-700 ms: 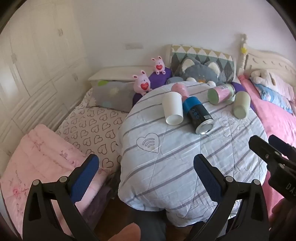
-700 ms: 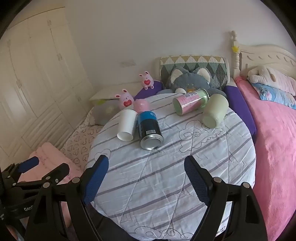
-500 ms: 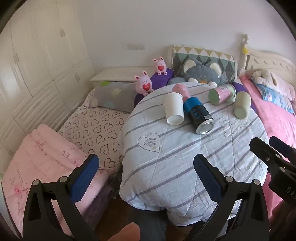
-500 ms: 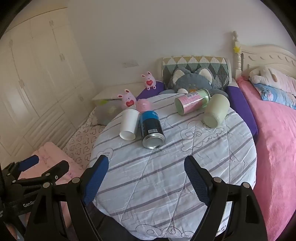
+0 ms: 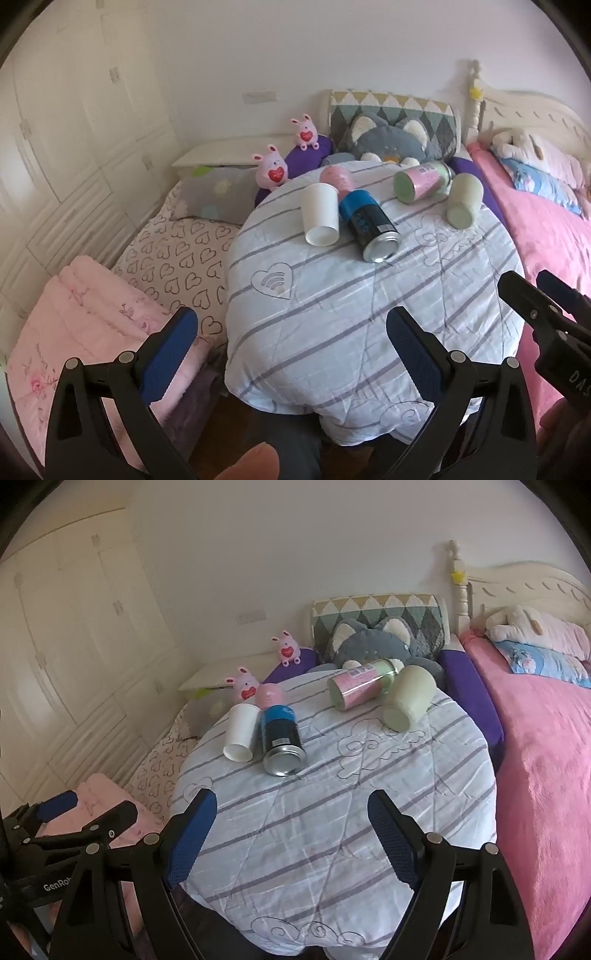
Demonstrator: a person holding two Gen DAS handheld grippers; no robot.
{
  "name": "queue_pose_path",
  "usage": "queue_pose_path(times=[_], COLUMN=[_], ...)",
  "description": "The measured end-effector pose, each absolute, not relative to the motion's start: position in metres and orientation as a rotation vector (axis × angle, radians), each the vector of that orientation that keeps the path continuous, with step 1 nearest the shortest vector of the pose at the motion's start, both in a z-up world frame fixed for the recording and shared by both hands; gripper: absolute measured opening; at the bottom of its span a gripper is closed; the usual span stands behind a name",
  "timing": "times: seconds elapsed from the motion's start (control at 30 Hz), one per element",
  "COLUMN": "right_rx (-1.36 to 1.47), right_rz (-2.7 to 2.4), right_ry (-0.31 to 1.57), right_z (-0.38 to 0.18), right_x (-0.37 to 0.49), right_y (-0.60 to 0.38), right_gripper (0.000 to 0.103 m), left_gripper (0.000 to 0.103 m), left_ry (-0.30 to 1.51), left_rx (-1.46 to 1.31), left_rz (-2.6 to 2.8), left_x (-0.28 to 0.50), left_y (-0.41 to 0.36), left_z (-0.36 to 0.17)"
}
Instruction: Flip cup upright
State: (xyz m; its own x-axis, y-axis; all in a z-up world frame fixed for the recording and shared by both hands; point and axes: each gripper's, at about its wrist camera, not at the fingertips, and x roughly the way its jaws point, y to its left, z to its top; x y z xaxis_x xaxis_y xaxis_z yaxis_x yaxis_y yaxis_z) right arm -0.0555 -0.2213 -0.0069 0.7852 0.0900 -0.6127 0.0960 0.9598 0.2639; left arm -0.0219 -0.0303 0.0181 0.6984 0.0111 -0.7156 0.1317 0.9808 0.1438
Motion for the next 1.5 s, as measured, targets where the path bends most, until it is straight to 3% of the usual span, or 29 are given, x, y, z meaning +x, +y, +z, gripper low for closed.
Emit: queue_pose_path(times=[0.77,1.5], right_rx=[0.29,0.352], right_rz=[0.005,-0.042], right_ry=[0.609,0.637], right_z=[-0.001,-0.033], right_x=[-0.083,-0.062], right_y=[-0.236,-0.31], right_gripper=[0.085,0.085], left_gripper=[0.103,0.103], left_ry=[0.752,0.824], left_rx=[0.209,0.297], left_rz=[-0.065,-0.146], left_x=[-0.044,-0.004], left_y=[-0.049,-0.144], left_z=[0.029,-0.003])
